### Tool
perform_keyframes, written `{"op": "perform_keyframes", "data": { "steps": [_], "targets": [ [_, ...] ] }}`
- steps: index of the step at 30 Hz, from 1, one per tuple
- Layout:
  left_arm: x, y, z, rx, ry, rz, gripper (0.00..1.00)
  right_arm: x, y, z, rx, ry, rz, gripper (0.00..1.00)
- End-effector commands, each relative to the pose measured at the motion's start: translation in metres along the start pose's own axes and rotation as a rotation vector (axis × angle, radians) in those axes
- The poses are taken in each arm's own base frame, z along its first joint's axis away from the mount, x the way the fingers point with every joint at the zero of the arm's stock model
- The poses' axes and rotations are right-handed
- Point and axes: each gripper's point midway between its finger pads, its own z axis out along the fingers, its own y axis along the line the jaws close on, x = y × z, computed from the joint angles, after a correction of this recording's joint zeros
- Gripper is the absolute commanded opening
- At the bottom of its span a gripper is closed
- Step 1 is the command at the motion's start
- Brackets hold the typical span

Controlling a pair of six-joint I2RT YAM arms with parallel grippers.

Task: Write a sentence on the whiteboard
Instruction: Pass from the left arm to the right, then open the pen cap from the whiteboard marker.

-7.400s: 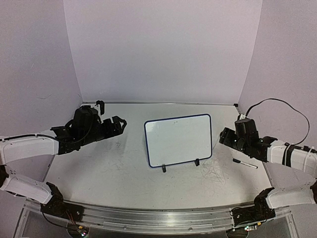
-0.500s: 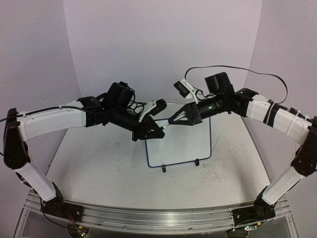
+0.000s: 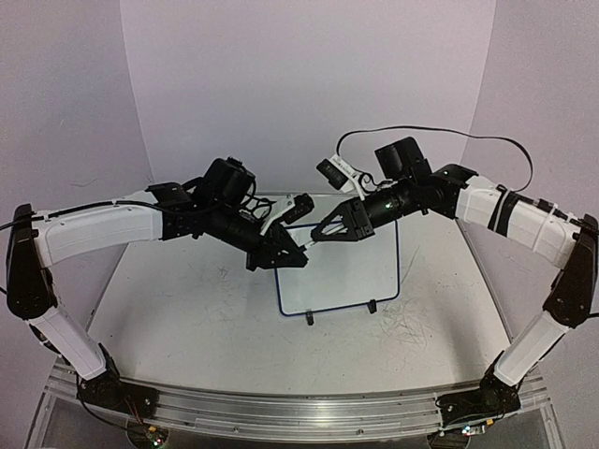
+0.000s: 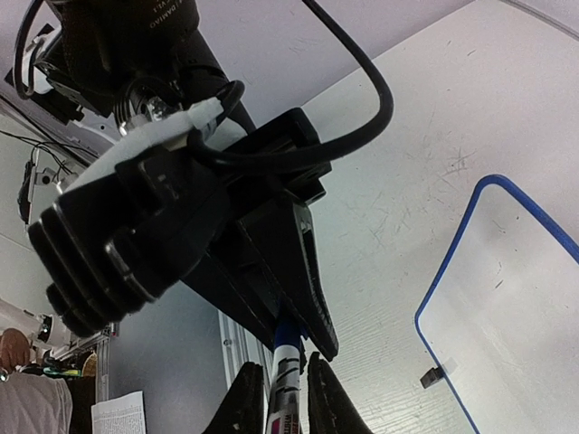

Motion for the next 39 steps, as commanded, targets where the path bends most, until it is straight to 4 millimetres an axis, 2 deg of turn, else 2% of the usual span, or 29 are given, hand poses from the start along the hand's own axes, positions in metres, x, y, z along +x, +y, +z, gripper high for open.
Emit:
{"op": "perform_keyframes", "data": {
  "steps": [1,11,18,30,34,39],
  "targets": [
    [-0.015,-0.008,-0.013,0.01,-0.04,0.031,0.0,-0.012,0.012,0.002,-0.034,-0.012,-0.06,0.19],
    [-0.014,-0.007,-0.013,0.001,-0.034,0.023,0.0,-0.006,0.015,0.011,-0.05,0.02,-0.054,0.2],
    [-0.011,-0.006,-0.013,-0.009,-0.023,0.022,0.0,-0.001,0.014,0.015,-0.051,0.038,-0.084,0.07],
    [-0.003,-0.006,-0.014,-0.014,0.001,0.018,0.0,0.011,0.018,0.014,-0.085,0.067,-0.104,0.22],
    [-0.003,-0.007,-0.014,-0.012,0.005,0.016,0.0,0.012,0.019,0.014,-0.092,0.069,-0.105,0.23],
    [-0.002,-0.006,-0.015,-0.019,0.01,0.018,0.0,0.016,0.016,0.017,-0.095,0.08,-0.098,0.15]
  ]
}}
